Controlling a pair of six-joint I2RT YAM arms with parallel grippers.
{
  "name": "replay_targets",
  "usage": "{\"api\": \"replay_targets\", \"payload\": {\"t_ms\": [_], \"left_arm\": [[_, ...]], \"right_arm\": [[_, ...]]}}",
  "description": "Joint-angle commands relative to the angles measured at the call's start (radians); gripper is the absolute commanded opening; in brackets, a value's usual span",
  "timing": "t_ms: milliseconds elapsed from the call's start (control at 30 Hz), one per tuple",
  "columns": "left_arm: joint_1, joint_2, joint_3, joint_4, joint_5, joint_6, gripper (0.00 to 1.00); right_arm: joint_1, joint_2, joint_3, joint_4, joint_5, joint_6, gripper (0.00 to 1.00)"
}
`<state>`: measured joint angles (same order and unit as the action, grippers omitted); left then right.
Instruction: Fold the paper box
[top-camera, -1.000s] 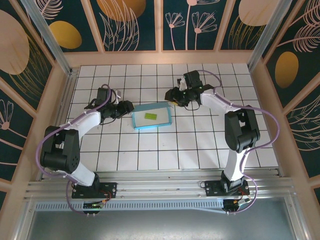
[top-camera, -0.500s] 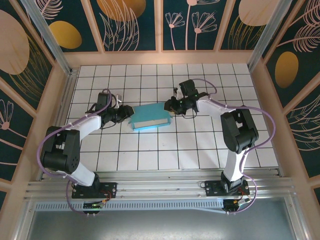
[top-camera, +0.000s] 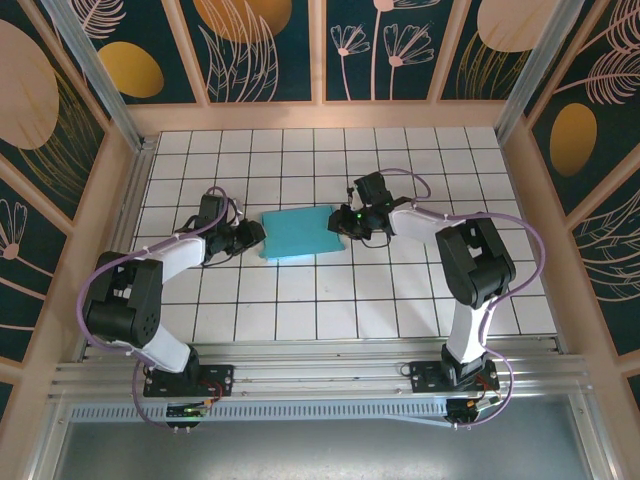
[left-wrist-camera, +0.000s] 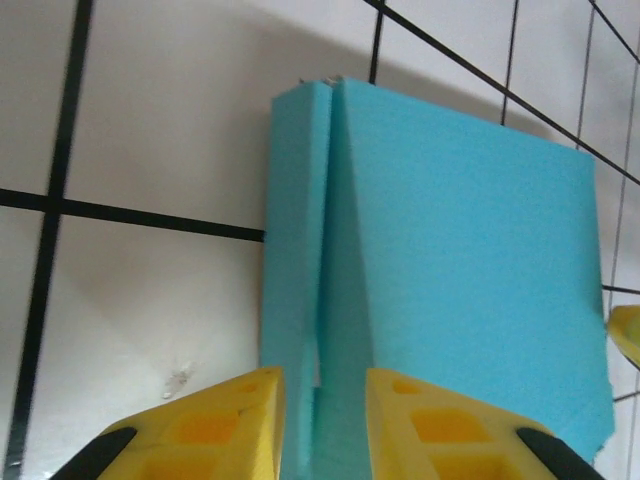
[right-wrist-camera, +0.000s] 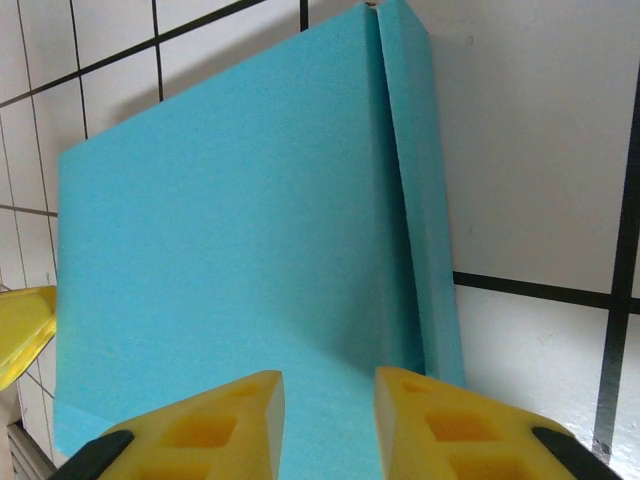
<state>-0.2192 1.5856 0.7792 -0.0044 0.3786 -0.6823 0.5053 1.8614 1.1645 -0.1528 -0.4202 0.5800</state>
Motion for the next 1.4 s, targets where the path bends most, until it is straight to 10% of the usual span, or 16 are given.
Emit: {"api": "replay_targets", "payload": {"t_ms": [0,1367], "left_arm": [[-0.003,-0.049,0.016,-0.032,-0.069,0.024,0.29],[-0.111,0.016,-0.015,0.057,0.002,-0.12,0.32]], "right_arm": [[0.003,-0.066,0.032,-0.012,0.042,-0.025,0.33],[0.025,0.012,0.066,-0.103,0.009,-0.072,0.34]]}}
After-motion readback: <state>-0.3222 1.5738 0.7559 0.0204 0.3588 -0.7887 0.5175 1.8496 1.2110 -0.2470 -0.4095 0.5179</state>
